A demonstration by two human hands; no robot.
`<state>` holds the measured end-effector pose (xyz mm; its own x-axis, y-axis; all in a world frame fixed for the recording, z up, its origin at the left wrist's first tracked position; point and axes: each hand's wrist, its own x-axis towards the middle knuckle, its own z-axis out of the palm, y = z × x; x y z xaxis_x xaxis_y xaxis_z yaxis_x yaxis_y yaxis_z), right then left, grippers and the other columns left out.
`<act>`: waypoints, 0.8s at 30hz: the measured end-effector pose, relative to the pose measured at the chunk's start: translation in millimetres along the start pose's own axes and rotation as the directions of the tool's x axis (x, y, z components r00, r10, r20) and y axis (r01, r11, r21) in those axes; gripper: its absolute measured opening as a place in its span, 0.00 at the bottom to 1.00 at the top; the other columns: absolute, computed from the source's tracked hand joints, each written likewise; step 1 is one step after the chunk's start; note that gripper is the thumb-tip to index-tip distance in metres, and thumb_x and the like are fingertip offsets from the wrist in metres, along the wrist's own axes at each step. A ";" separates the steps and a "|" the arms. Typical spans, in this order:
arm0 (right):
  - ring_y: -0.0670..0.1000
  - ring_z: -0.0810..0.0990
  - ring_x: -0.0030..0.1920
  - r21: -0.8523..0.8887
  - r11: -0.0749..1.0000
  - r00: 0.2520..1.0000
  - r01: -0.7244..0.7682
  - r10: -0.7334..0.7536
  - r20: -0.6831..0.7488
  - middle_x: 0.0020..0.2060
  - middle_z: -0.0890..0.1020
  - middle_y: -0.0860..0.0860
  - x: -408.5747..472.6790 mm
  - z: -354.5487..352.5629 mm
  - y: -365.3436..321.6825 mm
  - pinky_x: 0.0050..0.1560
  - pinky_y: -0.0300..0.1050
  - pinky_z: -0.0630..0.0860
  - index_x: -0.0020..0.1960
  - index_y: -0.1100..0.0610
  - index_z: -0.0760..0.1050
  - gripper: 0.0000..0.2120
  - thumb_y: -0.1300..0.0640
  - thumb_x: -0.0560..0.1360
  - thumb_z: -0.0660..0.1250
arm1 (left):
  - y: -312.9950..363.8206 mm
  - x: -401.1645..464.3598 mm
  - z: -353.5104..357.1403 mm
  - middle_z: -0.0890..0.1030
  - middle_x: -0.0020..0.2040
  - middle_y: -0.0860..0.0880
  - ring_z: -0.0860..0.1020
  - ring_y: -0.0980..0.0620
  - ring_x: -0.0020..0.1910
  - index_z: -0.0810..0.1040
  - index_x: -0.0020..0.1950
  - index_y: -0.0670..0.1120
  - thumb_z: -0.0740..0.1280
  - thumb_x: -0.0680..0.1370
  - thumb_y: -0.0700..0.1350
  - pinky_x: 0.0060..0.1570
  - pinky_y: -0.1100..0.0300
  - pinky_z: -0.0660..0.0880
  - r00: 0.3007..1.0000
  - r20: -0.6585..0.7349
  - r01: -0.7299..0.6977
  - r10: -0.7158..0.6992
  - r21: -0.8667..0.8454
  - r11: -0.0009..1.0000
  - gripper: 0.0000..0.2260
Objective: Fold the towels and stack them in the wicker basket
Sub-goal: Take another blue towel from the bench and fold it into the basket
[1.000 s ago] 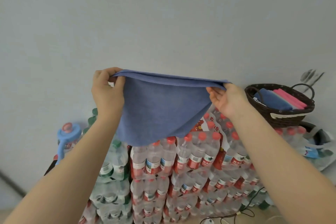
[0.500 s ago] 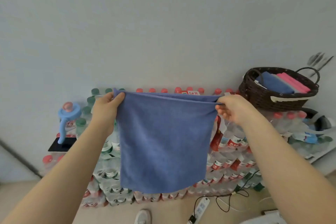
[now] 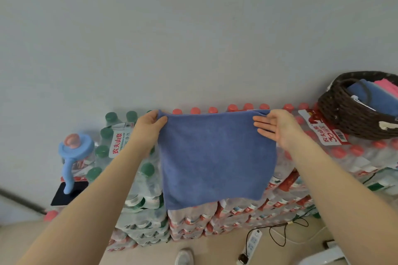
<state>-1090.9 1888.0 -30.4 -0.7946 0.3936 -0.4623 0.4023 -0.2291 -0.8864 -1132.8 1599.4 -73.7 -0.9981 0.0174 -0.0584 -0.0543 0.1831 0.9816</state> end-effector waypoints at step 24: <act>0.54 0.50 0.76 -0.780 0.563 0.924 0.273 -0.379 0.050 0.76 0.52 0.55 90.8 34.9 19.7 0.74 0.48 0.50 0.76 0.58 0.47 0.31 0.62 0.78 0.58 | -20.6 102.0 41.3 0.74 0.59 0.38 0.74 0.38 0.56 0.66 0.62 0.39 0.61 0.78 0.49 0.45 0.50 0.69 0.996 -0.082 0.028 0.039 0.687 0.726 0.17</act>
<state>-1171.1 1888.1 -89.0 -0.9094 0.4060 -0.0901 0.3642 0.6729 -0.6439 -1232.3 1638.0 -107.4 -0.9984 -0.0565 -0.0046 -0.0485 0.8089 0.5860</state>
